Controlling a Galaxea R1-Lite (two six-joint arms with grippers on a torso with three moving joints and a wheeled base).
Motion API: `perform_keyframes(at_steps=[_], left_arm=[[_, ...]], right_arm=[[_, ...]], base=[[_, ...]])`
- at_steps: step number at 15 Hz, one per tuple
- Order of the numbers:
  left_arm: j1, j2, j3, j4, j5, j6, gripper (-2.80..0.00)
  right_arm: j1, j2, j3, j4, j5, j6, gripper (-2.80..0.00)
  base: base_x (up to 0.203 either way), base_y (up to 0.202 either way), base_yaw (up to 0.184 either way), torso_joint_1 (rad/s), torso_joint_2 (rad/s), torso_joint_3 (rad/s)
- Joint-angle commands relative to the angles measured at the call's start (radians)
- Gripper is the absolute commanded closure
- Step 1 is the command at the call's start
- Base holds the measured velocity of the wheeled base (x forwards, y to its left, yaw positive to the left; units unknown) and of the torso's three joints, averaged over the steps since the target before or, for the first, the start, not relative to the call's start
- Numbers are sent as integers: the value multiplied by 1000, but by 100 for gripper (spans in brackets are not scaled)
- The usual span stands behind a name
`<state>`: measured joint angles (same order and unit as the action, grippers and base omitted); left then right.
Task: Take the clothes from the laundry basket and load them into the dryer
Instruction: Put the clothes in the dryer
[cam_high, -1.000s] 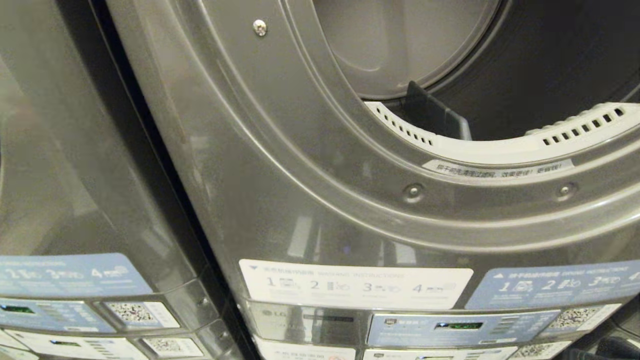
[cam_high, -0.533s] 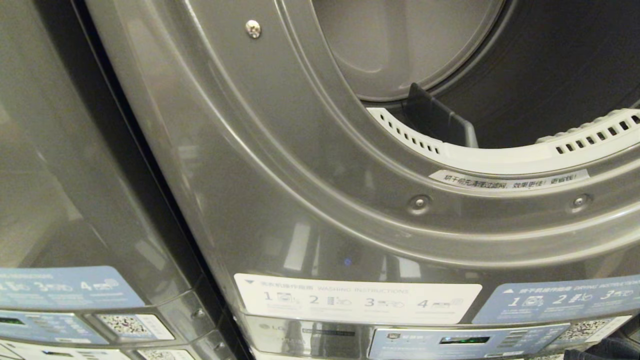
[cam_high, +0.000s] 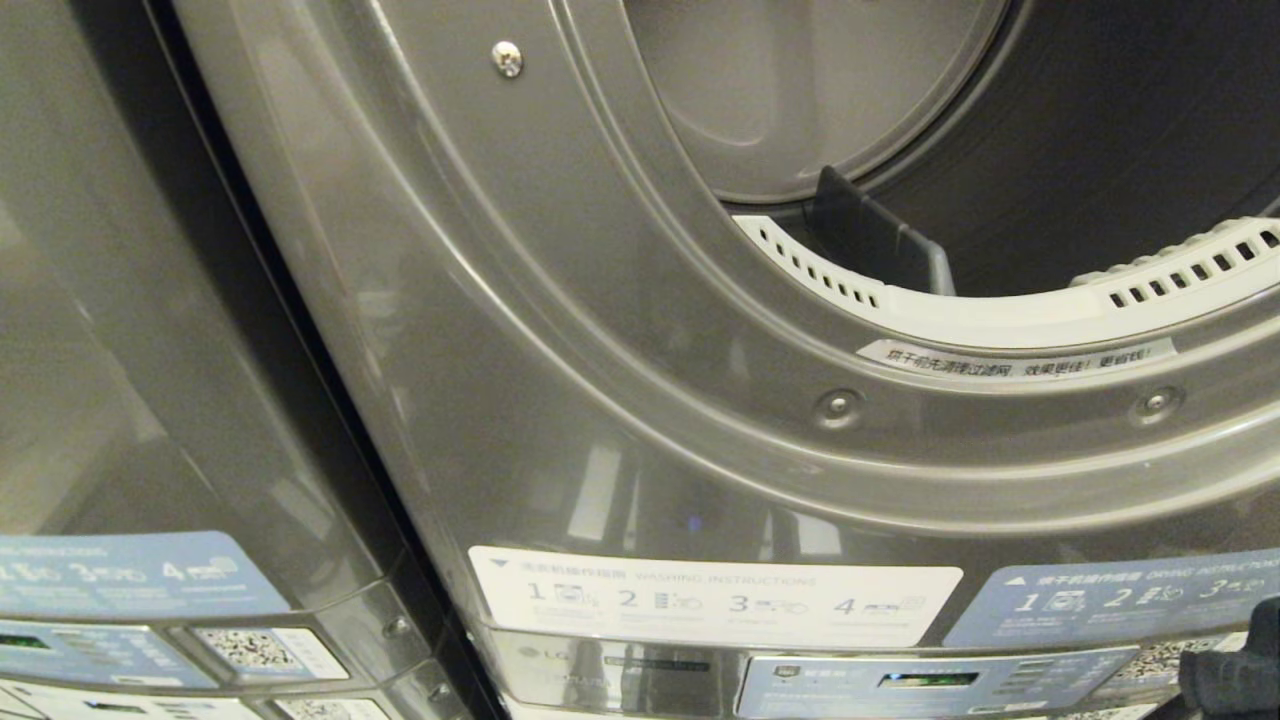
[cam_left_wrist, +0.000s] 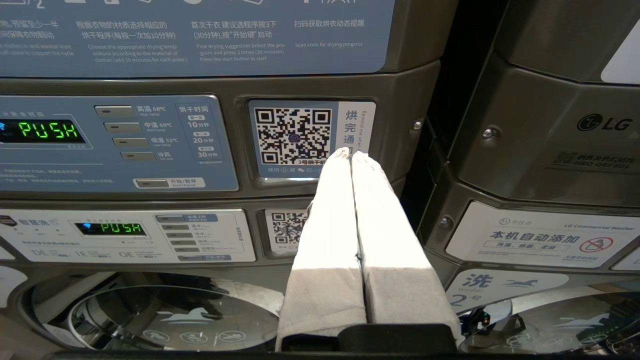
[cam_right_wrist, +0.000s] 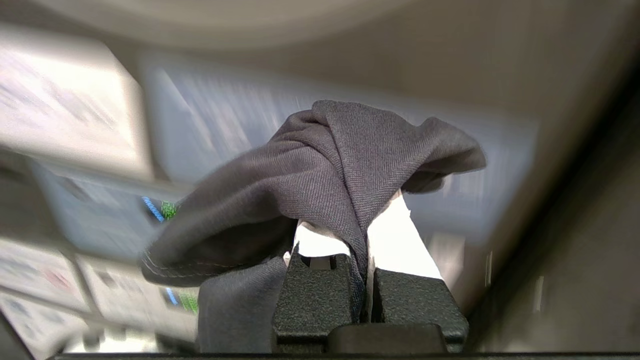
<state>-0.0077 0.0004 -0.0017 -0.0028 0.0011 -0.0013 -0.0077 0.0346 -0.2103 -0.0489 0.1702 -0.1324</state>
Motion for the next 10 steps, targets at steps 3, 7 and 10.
perform_keyframes(at_steps=[3, 7, 10], left_arm=[[0, -2, 0, 0, 0, 0, 0], [0, -2, 0, 0, 0, 0, 0], [0, -2, 0, 0, 0, 0, 0]], right_arm=[[0, 342, -383, 3, 124, -12, 0], [3, 742, -864, -10, 255, 2, 0], [37, 990, -1123, -90, 350, 59, 0]], base=[[0, 0, 0, 0, 0, 0], [0, 0, 0, 0, 0, 0], [0, 0, 0, 0, 0, 0]])
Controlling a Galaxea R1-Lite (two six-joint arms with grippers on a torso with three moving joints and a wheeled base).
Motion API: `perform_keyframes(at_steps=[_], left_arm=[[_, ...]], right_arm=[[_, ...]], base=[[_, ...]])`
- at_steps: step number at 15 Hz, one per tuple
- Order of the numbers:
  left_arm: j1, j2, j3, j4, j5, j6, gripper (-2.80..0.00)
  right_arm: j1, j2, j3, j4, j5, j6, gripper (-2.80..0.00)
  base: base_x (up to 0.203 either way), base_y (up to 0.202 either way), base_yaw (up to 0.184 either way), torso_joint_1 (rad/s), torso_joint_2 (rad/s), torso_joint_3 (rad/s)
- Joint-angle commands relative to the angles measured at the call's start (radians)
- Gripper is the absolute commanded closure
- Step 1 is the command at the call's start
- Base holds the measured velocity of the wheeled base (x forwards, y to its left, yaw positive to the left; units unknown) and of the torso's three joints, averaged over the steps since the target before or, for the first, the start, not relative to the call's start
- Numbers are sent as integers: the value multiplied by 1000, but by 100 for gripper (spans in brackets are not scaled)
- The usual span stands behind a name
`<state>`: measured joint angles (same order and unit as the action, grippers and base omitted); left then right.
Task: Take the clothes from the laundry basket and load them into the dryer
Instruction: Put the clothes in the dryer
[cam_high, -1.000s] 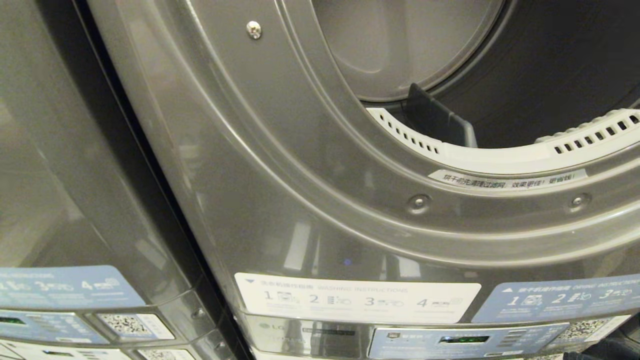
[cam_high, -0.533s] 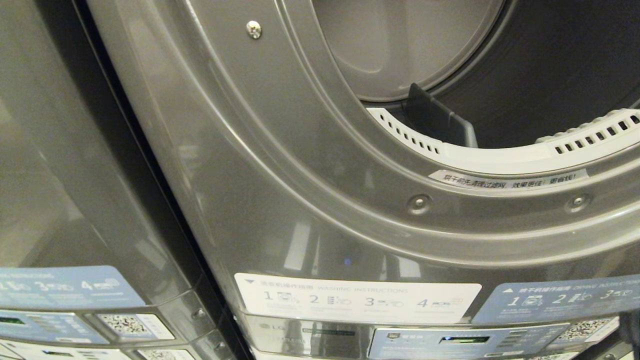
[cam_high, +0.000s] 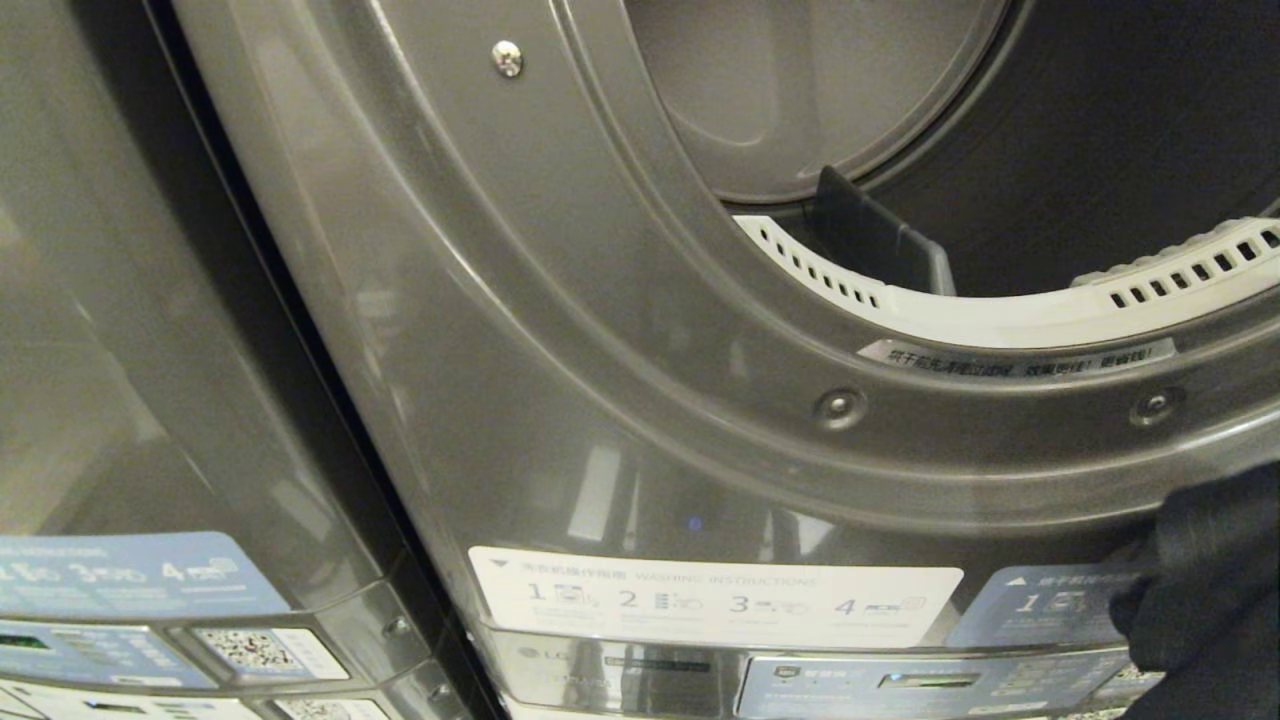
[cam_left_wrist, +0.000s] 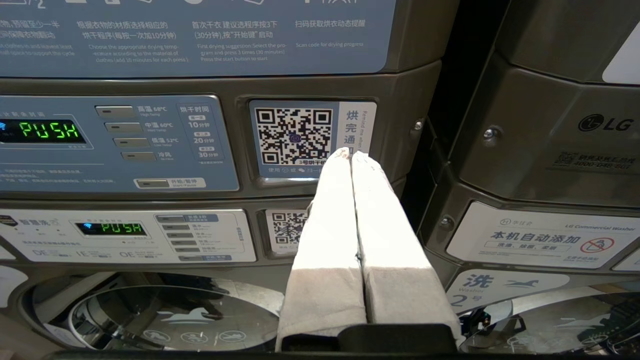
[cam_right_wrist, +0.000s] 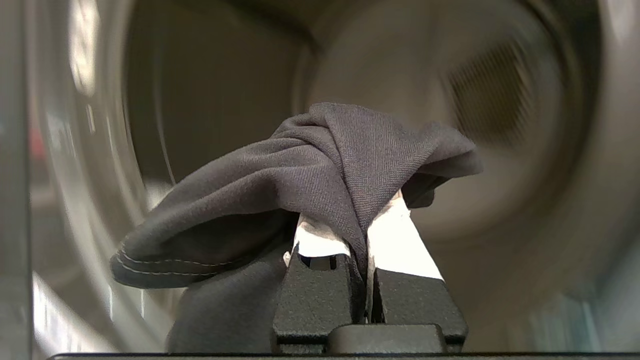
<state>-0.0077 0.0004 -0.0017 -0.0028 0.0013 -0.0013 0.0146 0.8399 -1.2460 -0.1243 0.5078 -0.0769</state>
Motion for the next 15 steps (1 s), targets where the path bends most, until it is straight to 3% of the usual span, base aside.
perform_keyframes(at_steps=[1, 3, 6, 10, 12, 15], left_arm=[[0, -2, 0, 0, 0, 0, 0], [0, -2, 0, 0, 0, 0, 0], [0, -2, 0, 0, 0, 0, 0], [0, -1, 0, 0, 0, 0, 0], [0, -1, 0, 0, 0, 0, 0], [0, -2, 0, 0, 0, 0, 0]], right_arm=[[39, 265, -160, -60, 22, 13, 0], [71, 435, -319, -162, 7, 13, 0], [156, 669, -516, -312, -123, -49, 0], [450, 921, -690, -529, -423, -226, 0], [581, 1017, -710, -622, -629, -353, 0], [609, 1074, -736, -626, -816, -480, 0]], base=[[0, 0, 0, 0, 0, 0], [0, 0, 0, 0, 0, 0], [0, 0, 0, 0, 0, 0], [0, 0, 0, -1, 15, 2], [0, 0, 0, 0, 0, 0], [0, 0, 0, 0, 0, 0]])
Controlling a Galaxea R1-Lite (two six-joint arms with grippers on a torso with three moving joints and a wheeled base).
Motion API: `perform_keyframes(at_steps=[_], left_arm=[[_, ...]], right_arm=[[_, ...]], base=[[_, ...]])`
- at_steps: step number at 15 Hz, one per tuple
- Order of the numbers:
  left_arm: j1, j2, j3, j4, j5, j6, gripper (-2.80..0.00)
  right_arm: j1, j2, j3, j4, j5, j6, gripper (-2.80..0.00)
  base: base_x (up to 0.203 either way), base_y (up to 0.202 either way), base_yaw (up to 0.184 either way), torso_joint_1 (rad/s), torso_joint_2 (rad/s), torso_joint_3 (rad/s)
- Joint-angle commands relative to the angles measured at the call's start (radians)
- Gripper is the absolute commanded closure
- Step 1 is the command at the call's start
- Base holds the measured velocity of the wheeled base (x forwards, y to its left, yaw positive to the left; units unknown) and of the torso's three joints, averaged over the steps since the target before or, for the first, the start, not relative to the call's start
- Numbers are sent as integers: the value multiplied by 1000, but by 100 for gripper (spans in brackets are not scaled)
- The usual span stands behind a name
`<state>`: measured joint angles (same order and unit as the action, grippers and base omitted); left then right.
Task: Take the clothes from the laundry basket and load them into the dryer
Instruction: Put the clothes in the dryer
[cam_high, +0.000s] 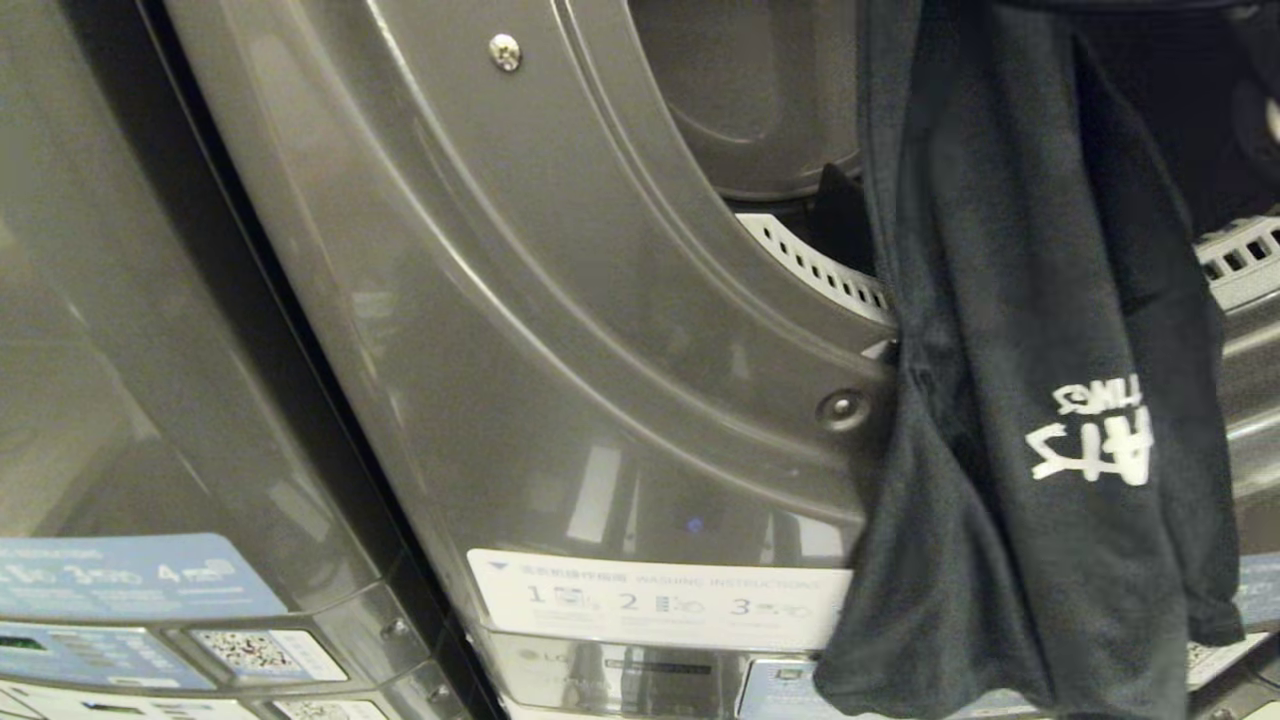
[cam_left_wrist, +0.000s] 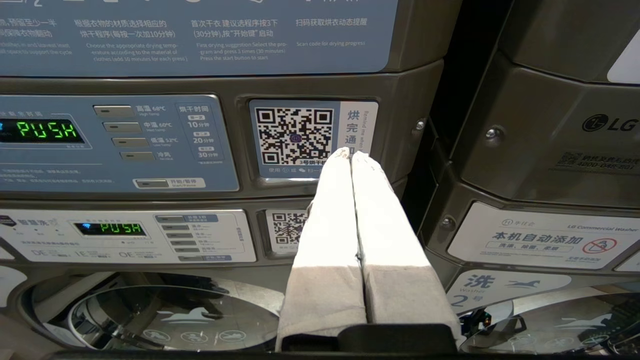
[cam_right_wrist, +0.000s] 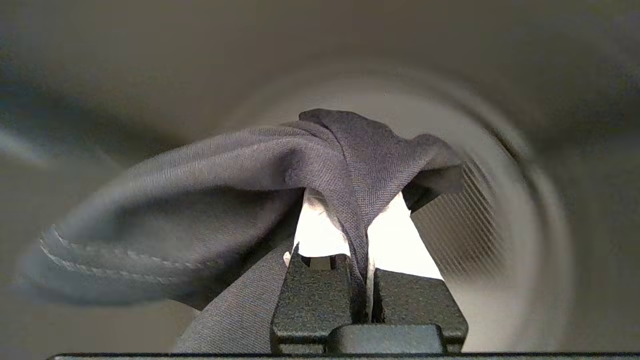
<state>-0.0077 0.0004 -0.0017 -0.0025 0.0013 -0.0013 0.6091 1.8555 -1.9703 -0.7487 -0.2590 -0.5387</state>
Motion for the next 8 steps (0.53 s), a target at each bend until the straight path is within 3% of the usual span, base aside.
perform_keyframes(at_steps=[1, 4, 8], left_arm=[[0, -2, 0, -1, 0, 0, 0], [0, -2, 0, -1, 0, 0, 0], [0, -2, 0, -1, 0, 0, 0]], right_arm=[[13, 63, -10, 0, -65, -27, 0], [-3, 80, -10, 0, -200, -39, 0], [-72, 88, -8, 20, -204, -42, 0]], base=[[0, 0, 0, 0, 0, 0], [0, 0, 0, 0, 0, 0], [0, 0, 0, 0, 0, 0]])
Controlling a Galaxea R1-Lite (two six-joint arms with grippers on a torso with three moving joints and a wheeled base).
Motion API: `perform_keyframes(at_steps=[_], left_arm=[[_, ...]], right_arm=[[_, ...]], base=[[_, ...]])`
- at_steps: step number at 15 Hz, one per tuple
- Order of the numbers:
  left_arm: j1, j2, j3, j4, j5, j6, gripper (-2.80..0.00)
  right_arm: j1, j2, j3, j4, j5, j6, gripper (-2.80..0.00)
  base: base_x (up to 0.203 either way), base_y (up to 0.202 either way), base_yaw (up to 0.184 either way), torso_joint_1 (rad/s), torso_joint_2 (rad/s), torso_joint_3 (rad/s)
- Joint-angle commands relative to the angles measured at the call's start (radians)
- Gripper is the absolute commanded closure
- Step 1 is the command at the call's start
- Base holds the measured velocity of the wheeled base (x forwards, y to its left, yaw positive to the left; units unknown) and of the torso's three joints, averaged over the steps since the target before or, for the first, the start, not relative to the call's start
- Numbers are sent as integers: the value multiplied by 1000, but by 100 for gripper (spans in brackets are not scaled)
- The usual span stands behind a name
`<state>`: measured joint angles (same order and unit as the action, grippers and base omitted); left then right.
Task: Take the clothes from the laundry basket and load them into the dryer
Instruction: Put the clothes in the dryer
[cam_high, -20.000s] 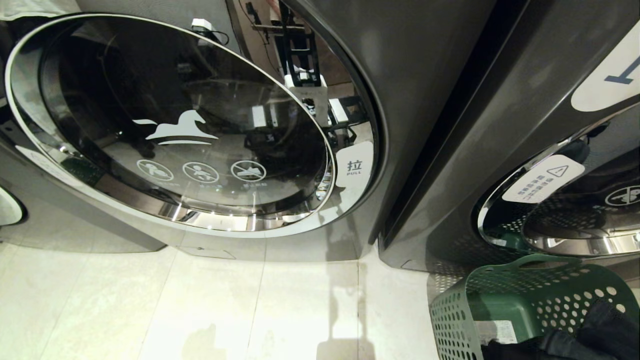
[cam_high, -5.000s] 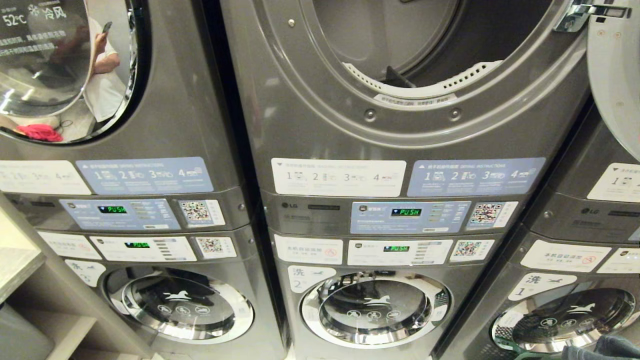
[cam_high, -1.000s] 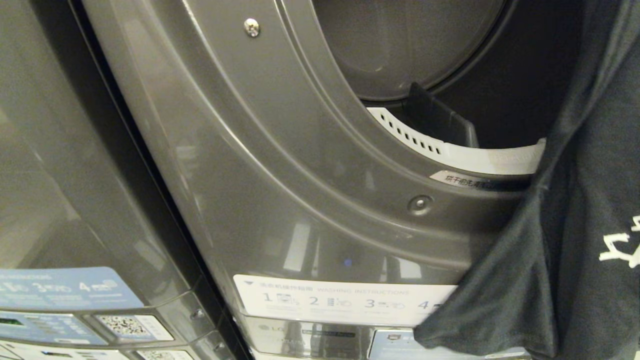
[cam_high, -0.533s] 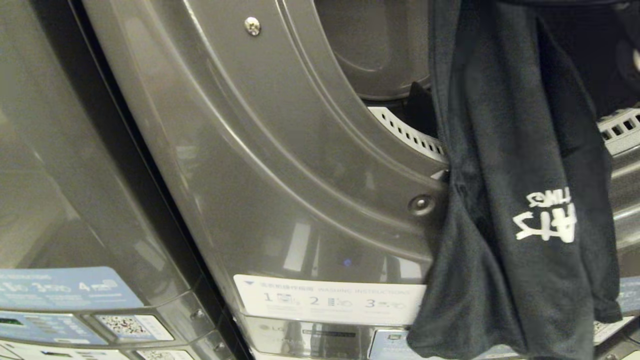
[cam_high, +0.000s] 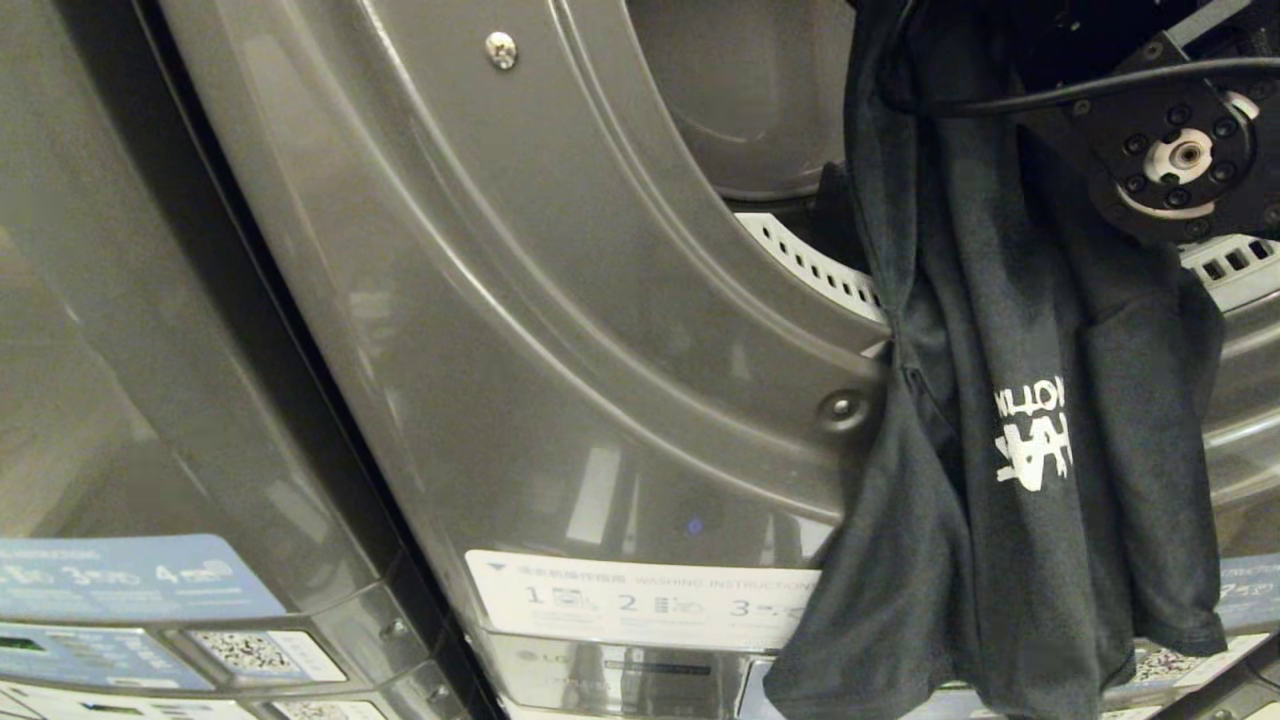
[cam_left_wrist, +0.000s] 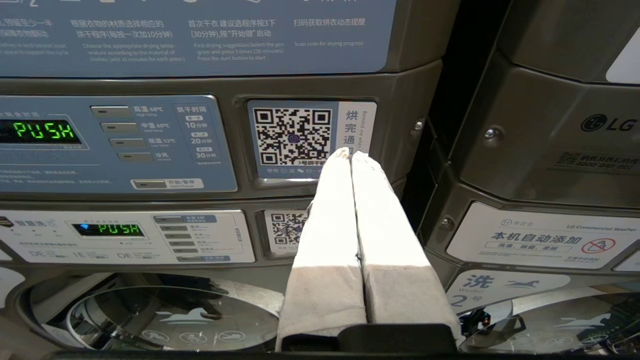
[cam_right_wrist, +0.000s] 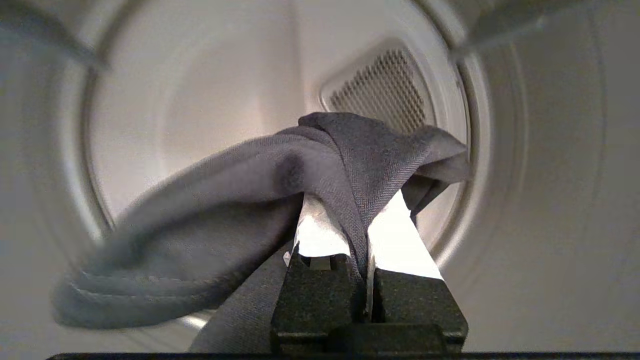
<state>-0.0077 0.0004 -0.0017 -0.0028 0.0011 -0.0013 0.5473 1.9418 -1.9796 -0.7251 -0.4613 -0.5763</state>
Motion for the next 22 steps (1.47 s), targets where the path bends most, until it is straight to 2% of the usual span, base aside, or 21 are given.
perform_keyframes(at_steps=[1, 4, 5, 11, 14, 16, 17, 18, 22], left_arm=[[0, -2, 0, 0, 0, 0, 0], [0, -2, 0, 0, 0, 0, 0], [0, -2, 0, 0, 0, 0, 0], [0, -2, 0, 0, 1, 0, 0], [0, -2, 0, 0, 0, 0, 0], [0, -2, 0, 0, 0, 0, 0], [0, -2, 0, 0, 0, 0, 0], [0, -2, 0, 0, 2, 0, 0], [0, -2, 0, 0, 0, 0, 0]], right_arm=[[-10, -1, 1, 7, 5, -11, 0], [-10, 0, 2, 15, 14, -14, 0], [-12, -1, 1, 24, 15, -13, -280], [-24, -7, 2, 99, 42, -12, -280], [-52, -33, 3, 263, 35, 3, -280], [-66, -64, 1, 406, 34, 63, -280], [-72, -78, 0, 476, 34, 122, -280], [-75, -84, -1, 505, 35, 168, -280], [-69, -119, 1, 613, 40, 271, -280]], base=[[0, 0, 0, 0, 0, 0], [0, 0, 0, 0, 0, 0], [0, 0, 0, 0, 0, 0], [0, 0, 0, 0, 0, 0], [0, 0, 0, 0, 0, 0], [0, 0, 0, 0, 0, 0], [0, 0, 0, 0, 0, 0], [0, 0, 0, 0, 0, 0], [0, 0, 0, 0, 0, 0]])
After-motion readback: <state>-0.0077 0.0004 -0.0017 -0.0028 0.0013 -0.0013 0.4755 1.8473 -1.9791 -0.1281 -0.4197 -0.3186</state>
